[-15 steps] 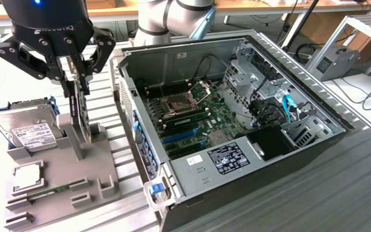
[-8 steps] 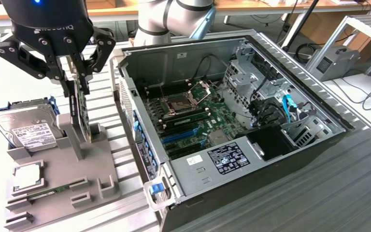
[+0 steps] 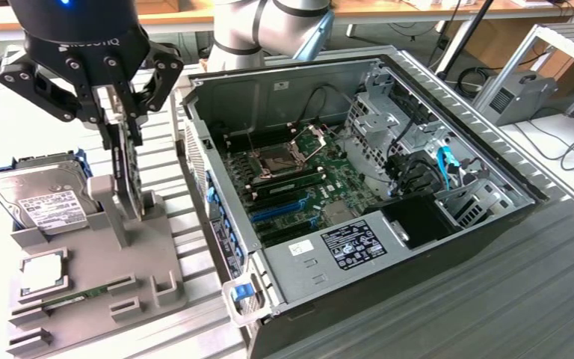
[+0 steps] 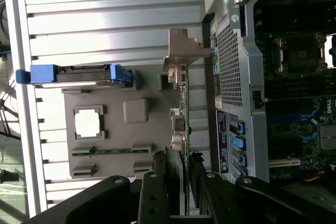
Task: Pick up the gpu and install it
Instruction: 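Pick up the gpu and move the gpu toward the slot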
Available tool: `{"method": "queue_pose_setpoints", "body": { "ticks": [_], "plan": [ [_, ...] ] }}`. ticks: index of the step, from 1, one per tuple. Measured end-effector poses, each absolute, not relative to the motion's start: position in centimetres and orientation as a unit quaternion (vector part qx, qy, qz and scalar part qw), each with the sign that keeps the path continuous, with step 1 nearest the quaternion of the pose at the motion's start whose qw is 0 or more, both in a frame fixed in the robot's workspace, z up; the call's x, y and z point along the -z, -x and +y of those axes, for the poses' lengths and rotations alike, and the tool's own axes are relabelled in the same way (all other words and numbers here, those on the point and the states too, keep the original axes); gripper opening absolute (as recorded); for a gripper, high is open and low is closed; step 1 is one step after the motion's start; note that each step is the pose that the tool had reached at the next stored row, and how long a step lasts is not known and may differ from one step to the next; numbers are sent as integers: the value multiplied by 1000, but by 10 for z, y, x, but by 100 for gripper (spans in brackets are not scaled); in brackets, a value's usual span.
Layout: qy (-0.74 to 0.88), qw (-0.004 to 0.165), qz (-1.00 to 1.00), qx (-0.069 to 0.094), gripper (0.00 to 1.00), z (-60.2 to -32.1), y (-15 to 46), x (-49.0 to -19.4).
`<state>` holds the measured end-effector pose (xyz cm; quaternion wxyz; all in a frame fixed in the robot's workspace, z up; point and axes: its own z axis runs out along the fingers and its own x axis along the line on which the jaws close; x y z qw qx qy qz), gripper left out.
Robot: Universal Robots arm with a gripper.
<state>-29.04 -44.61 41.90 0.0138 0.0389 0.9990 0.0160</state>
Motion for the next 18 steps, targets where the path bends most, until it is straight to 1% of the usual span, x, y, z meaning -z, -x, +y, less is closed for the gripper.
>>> {"method": "queue_pose_setpoints", "body": {
  "ticks": [18],
  "plan": [
    [-39, 14, 999, -15, 29, -446, 279, -419]
  ]
}}
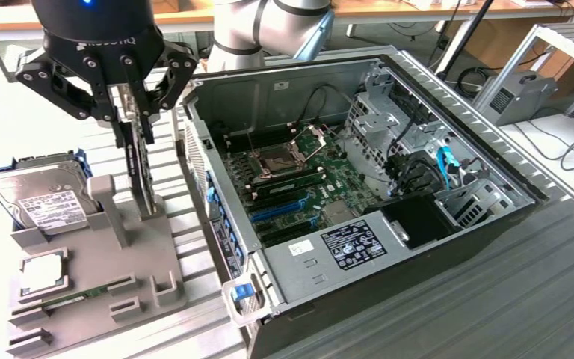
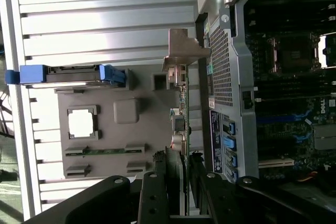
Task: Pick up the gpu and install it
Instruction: 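Pick up the gpu and move the gpu toward the slot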
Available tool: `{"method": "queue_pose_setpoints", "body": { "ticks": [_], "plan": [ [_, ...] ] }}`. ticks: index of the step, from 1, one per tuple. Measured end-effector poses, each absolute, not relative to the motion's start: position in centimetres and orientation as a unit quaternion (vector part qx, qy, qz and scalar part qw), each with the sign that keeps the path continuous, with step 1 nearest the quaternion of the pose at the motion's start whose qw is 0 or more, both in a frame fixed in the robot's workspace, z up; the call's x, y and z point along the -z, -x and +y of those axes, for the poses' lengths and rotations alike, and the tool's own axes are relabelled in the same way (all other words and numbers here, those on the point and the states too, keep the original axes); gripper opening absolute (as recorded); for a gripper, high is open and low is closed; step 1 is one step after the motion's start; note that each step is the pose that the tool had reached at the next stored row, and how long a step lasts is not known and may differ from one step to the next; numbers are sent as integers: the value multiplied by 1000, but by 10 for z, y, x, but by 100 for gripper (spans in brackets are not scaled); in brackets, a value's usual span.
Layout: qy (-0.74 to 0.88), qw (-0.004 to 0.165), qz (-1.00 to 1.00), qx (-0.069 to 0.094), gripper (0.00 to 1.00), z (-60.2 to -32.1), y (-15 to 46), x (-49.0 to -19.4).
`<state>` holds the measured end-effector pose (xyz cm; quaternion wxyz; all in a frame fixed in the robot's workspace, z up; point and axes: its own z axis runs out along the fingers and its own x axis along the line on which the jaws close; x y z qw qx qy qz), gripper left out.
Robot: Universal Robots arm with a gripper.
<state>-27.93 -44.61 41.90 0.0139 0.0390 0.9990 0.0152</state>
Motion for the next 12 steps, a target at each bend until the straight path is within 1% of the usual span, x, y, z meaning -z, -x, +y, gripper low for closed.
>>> {"method": "queue_pose_setpoints", "body": {
  "ticks": [12],
  "plan": [
    [-39, 14, 999, -14, 29, -446, 273, -419]
  ]
}}
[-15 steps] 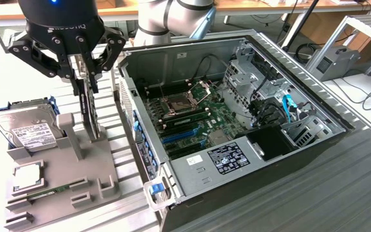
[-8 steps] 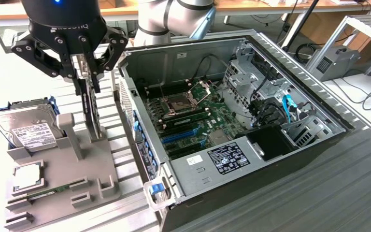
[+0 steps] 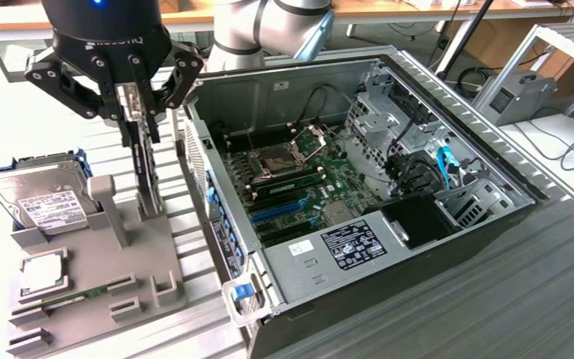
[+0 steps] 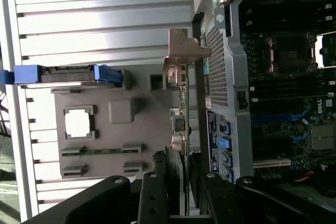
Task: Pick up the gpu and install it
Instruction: 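Pick up the gpu and move the gpu toward the slot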
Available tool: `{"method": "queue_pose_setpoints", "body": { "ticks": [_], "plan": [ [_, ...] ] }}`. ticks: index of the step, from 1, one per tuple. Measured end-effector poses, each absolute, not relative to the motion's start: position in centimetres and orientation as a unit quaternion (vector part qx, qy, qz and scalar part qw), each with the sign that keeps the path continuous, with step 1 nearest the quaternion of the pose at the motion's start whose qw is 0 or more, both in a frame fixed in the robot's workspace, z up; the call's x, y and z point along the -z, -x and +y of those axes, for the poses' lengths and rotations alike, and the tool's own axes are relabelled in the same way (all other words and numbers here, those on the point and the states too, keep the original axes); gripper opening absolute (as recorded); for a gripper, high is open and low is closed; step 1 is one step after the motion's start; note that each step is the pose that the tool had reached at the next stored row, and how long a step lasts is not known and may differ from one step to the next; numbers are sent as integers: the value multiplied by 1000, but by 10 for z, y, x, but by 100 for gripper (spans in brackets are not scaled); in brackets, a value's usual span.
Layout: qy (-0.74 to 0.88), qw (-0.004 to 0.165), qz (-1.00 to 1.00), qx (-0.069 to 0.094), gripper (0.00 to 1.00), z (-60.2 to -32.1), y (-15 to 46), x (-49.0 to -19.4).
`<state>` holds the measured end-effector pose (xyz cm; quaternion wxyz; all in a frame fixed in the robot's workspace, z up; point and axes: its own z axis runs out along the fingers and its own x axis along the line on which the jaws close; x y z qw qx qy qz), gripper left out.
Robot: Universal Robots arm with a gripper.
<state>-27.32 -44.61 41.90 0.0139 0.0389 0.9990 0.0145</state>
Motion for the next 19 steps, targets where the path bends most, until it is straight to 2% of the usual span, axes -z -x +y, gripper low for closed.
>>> {"method": "queue_pose_setpoints", "body": {
  "ticks": [19],
  "plan": [
    [-39, 14, 999, -14, 29, -446, 258, -419]
  ]
}}
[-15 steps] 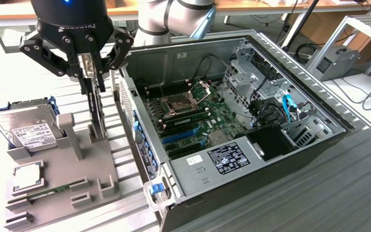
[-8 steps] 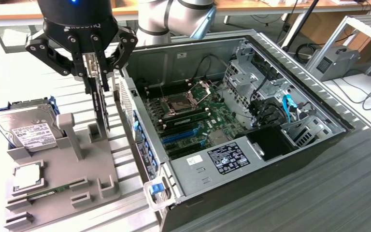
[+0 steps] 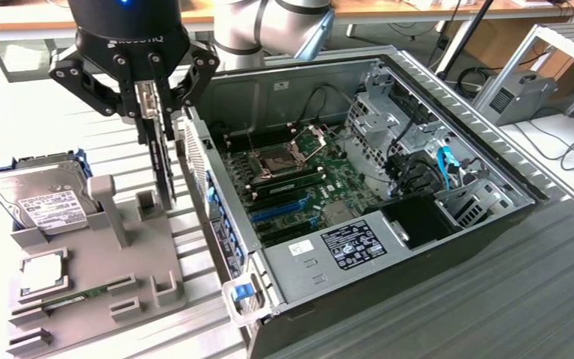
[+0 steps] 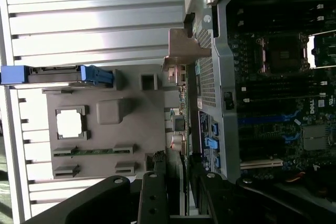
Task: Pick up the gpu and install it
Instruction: 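Pick up the gpu and move the gpu toward the slot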
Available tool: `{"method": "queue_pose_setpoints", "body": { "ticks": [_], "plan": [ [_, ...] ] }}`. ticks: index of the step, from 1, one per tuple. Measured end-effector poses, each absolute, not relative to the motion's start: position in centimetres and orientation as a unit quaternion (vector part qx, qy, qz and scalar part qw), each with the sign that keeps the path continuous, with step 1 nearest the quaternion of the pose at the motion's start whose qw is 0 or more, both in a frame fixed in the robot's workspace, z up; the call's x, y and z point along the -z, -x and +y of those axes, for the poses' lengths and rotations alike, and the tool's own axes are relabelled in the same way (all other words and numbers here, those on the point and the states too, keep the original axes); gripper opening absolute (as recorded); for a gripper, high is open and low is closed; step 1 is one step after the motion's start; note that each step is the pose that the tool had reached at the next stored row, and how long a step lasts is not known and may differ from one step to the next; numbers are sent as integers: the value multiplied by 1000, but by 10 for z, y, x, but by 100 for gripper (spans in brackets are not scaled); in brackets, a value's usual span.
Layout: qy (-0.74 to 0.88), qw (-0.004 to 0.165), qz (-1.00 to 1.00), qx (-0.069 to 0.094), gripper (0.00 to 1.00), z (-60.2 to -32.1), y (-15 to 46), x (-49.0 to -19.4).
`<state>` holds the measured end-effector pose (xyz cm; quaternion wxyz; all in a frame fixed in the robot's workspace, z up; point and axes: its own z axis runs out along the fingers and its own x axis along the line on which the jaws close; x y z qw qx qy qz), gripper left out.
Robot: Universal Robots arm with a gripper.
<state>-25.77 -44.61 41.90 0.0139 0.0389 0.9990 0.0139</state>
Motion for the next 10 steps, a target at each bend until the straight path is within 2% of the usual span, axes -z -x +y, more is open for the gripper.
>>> {"method": "queue_pose_setpoints", "body": {
  "ticks": [10],
  "plan": [
    [-39, 14, 999, -14, 29, -446, 250, -419]
  ]
}}
